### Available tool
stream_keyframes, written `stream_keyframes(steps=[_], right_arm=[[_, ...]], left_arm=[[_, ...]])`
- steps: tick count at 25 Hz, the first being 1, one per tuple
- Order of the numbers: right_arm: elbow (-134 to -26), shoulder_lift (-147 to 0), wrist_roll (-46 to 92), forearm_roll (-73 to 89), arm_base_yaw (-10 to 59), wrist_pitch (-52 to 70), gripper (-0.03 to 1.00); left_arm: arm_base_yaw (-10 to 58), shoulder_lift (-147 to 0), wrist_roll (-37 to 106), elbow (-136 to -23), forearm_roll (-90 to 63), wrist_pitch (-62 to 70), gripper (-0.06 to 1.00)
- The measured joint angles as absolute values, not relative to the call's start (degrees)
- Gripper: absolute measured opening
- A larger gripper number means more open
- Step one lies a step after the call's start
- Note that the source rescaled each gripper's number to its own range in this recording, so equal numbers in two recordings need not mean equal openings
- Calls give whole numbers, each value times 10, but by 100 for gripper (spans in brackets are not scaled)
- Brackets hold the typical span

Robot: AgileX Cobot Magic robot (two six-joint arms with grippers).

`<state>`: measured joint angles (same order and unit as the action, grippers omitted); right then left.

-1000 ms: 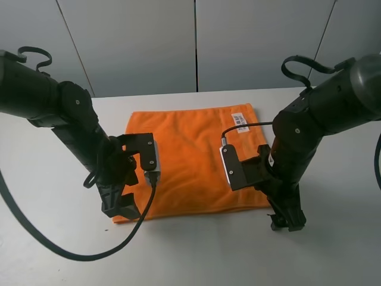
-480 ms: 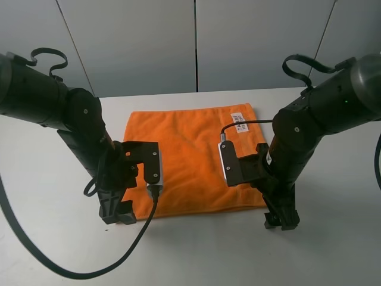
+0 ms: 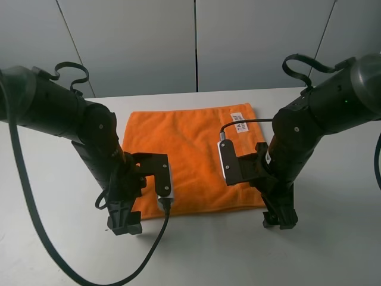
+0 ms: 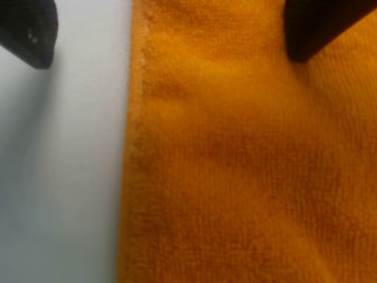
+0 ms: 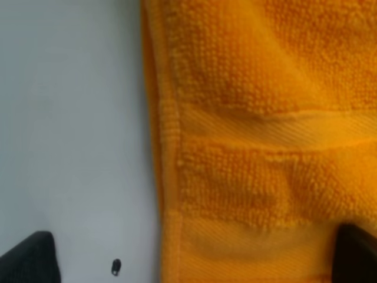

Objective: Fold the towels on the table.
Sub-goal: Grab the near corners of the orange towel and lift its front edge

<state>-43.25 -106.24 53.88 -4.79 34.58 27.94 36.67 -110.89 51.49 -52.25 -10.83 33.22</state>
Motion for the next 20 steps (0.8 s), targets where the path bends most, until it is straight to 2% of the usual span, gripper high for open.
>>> stream_keyframes(steps=[11,20], right_arm=[[-433,-1062,539,-47,346,276,100],[-433,-1062,538,-38,346,270,100]], left_arm=[[372,-1112,483,-518,-103,309,99],[385,-1103,481,-473,-88,246,99]])
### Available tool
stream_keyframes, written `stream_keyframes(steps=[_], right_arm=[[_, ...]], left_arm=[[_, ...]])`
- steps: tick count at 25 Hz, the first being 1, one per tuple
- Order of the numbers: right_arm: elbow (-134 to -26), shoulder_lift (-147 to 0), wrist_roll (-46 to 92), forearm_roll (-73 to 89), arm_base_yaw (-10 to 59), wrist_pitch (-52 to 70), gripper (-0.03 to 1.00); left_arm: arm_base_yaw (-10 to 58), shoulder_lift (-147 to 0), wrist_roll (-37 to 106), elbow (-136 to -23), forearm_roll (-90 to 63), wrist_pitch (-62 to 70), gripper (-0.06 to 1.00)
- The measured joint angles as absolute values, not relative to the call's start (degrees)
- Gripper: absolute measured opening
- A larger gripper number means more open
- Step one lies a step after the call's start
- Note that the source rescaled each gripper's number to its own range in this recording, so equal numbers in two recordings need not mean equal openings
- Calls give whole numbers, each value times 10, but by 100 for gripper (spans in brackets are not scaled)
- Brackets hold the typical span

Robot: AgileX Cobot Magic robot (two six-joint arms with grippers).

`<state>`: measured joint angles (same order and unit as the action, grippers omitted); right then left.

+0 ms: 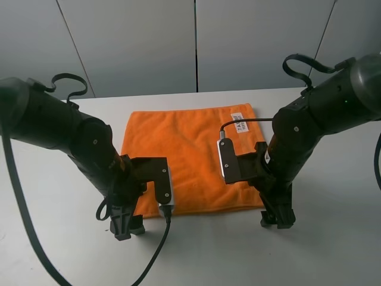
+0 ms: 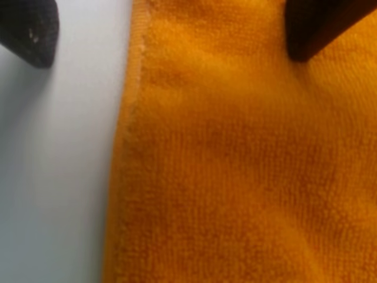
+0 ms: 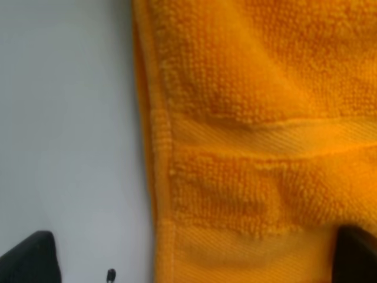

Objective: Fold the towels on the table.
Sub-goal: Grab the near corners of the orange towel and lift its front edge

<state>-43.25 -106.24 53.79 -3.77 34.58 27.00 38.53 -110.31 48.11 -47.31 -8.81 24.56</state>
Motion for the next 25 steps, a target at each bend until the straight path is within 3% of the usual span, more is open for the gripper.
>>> stream_keyframes(steps=[25], right_arm=[[-433,-1062,544,-82,348,308,100]], left_arm=[[385,-1103,481,-473,-90,245,99]])
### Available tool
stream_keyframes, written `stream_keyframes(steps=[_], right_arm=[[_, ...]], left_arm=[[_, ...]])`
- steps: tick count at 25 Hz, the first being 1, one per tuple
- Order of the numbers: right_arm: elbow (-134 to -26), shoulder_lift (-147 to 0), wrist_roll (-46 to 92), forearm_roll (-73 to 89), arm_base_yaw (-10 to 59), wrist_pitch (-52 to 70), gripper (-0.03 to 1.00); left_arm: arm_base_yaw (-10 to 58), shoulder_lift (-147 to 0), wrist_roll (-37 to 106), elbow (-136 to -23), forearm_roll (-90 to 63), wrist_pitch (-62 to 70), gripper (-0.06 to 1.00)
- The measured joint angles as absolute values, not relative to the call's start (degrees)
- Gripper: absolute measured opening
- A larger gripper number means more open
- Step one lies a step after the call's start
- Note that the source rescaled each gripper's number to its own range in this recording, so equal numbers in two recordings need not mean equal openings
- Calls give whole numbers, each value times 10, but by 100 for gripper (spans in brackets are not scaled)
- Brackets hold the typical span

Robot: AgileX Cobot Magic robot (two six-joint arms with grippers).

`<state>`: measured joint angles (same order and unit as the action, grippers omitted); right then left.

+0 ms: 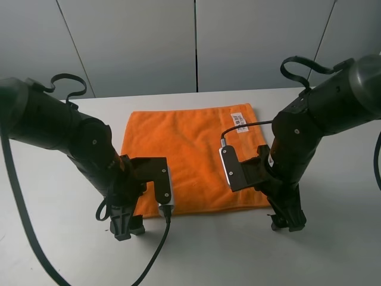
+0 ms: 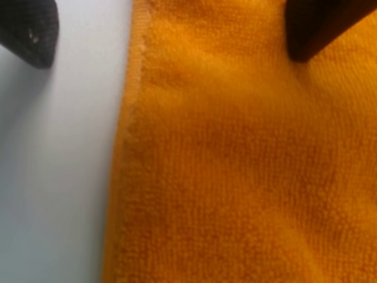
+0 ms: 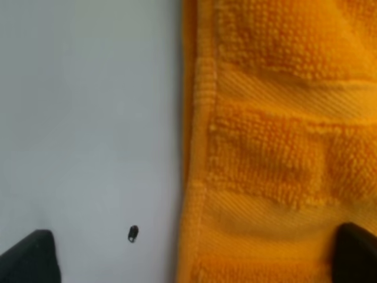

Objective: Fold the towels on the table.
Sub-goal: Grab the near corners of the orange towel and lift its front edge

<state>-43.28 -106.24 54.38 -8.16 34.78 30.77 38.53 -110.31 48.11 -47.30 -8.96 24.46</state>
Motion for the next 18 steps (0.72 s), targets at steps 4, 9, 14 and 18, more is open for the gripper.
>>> stream_keyframes(steps=[4,9,14,18], right_arm=[[-434,-1069,544,-82,347,309,100],[-438,-1075,544,-82,347,317,100],[-438,-1075,544,-82,347,317,100],[-438,-1075,544,-82,347,317,100]], left_arm=[[385,-1103,481,-473,-90,245,99],[385,-1103,481,-473,-90,246,99],[385,-1103,481,-473,-90,246,99],[385,-1103,481,-473,-90,246,95]])
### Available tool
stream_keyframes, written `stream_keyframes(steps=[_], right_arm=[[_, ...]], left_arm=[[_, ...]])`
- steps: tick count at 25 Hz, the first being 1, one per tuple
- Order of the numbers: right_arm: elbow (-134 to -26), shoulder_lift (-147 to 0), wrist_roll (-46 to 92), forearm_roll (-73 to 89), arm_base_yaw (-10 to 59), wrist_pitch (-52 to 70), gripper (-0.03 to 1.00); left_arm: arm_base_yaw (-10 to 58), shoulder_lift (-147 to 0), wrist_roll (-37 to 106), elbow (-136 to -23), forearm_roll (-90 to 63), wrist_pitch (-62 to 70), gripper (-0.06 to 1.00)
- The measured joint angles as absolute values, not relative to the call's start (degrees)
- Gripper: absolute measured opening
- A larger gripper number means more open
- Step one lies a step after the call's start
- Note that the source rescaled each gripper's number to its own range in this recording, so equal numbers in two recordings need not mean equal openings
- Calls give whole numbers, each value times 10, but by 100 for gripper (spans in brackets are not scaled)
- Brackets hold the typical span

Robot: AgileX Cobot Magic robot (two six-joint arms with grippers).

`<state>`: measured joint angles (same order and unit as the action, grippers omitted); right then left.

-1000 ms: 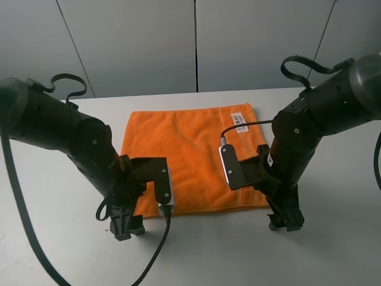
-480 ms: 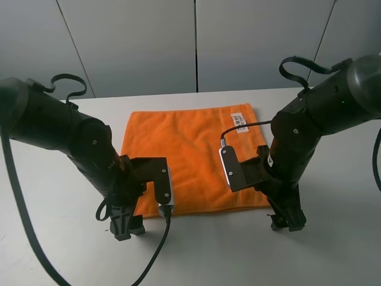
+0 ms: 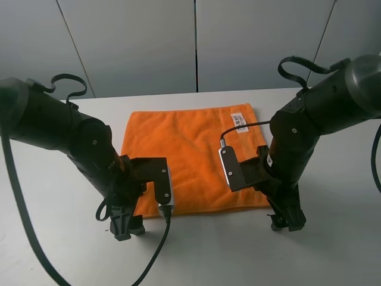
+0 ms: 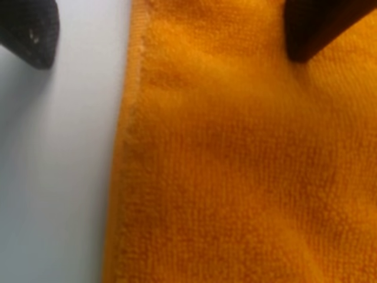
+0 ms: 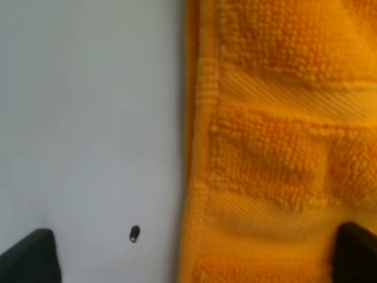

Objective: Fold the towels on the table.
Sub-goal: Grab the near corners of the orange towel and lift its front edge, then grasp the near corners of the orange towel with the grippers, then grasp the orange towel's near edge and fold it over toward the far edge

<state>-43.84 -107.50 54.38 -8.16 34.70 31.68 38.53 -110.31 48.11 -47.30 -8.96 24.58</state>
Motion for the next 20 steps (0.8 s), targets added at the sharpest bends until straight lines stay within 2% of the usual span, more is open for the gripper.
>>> stream_keyframes(steps=[2,3,4,6,7,8,9,20], right_arm=[[-438,-1075,544,-82,347,317,97],[-438,-1075,544,-82,347,319,90],[-438,-1075,544,-82,348,319,78],[-438,-1076,544,-85,348,308,41],[-438,-1078,544,-88,348,296,15],[-439,-1079,544,-94,348,288,2],[-439,-1079,544,-95,348,285,0],[-434,-1041,544,-96,348,290,0]], left_arm=[[385,-1103,481,-473,-90,242,79],[385,-1103,481,-472,-90,239,68],[385,-1103,481,-472,-90,233,52],[385,-1103,481,-472,-86,219,12],[385,-1103,481,-472,-82,215,5],[385,-1103,481,-472,-80,215,2],[385,-1103,481,-472,-78,215,1],[385,-1086,466,-468,-70,242,1]])
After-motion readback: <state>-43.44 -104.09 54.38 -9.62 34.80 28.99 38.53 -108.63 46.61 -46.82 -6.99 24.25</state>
